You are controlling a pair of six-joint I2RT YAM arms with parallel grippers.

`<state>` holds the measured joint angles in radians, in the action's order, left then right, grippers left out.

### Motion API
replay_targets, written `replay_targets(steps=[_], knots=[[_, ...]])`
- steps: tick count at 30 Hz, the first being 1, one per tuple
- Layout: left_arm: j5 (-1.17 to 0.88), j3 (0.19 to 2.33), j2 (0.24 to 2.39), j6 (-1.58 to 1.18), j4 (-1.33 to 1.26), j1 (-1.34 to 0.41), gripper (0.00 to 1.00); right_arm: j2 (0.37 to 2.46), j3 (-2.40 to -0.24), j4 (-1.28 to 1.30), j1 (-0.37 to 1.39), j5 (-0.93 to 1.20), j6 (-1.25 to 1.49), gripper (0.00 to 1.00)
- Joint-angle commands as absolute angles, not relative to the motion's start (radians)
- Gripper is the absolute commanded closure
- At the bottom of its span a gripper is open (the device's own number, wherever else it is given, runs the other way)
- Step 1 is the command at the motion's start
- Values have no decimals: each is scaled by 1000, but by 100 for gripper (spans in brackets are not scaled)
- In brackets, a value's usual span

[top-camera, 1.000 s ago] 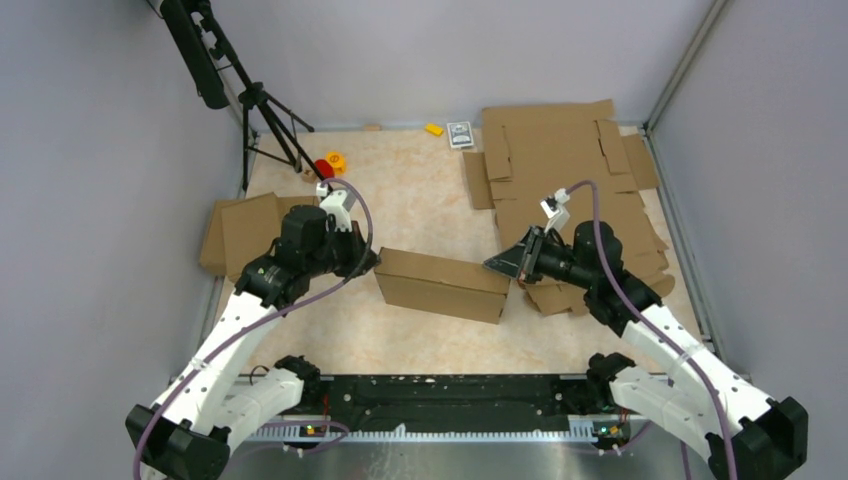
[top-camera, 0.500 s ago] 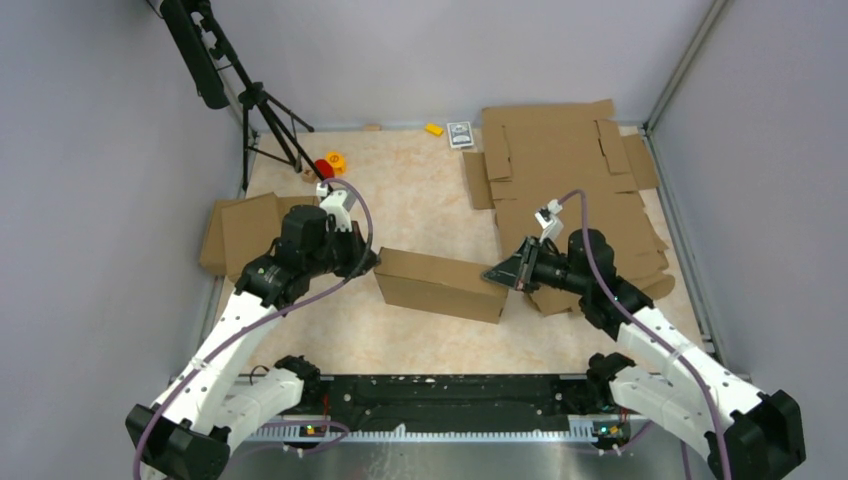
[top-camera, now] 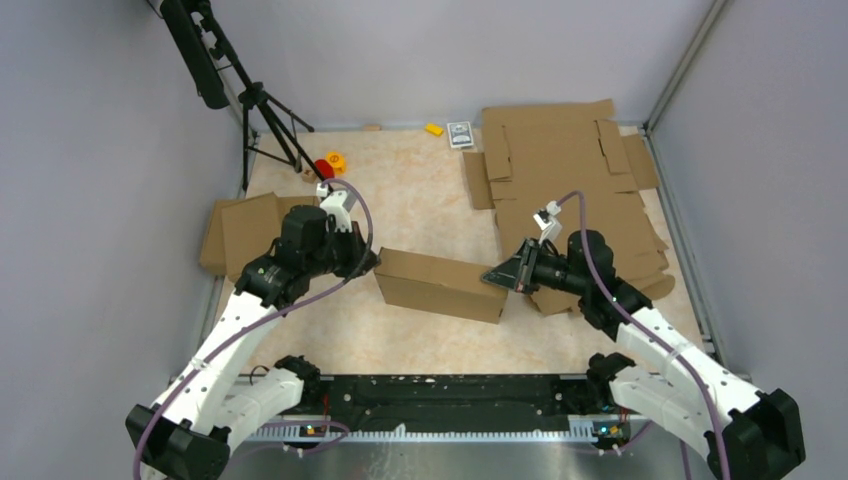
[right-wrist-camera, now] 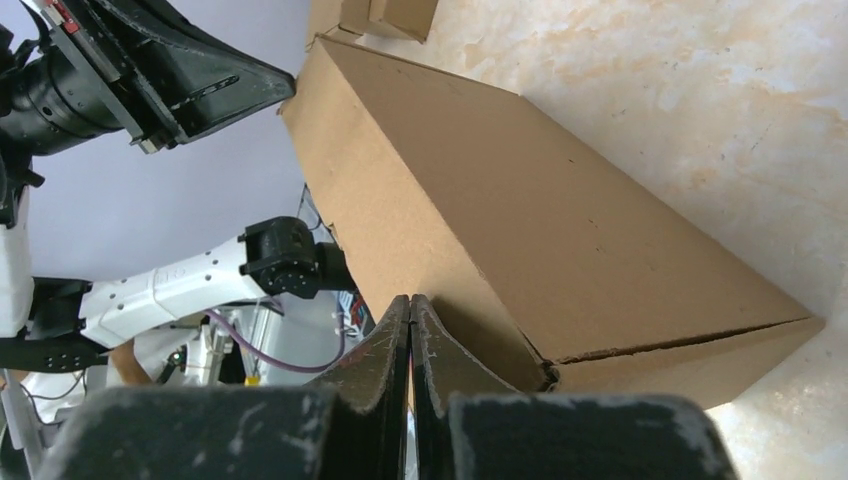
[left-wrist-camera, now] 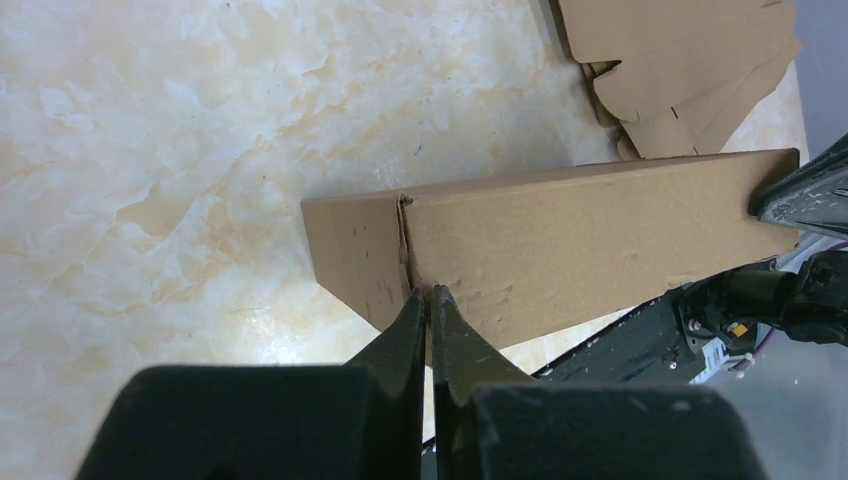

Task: Fold the paper box

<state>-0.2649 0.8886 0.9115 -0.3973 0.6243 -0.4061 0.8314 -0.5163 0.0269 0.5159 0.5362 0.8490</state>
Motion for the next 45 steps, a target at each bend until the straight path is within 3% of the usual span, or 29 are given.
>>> replay_targets(steps=[1,4,10,11,12,15,20,28,39,45], knots=[[-275,880,924,-376,752,-408,99,870,-515,91,514,498,807,100],[-263,943,923,-377,775,-408,78,874,-560,153,514,458,756,100],[-231,1081,917,-370,822,-408,62,893,-566,153,514,463,738,100],[-213,1107,913,-370,834,-407,63,894,-564,146,514,466,739,100],[-212,1122,906,-370,837,-408,70,894,-563,143,515,466,742,100],[-249,1121,881,-383,803,-407,100,893,-565,144,514,466,741,100],[-328,1032,897,-406,757,-407,100,891,-558,137,514,470,744,100],[-260,839,914,-415,709,-408,100,891,-540,118,514,478,752,100],[-275,1046,904,-390,787,-408,100,891,-551,116,514,482,748,100],[-287,977,935,-389,726,-408,100,887,-542,106,514,484,752,100]])
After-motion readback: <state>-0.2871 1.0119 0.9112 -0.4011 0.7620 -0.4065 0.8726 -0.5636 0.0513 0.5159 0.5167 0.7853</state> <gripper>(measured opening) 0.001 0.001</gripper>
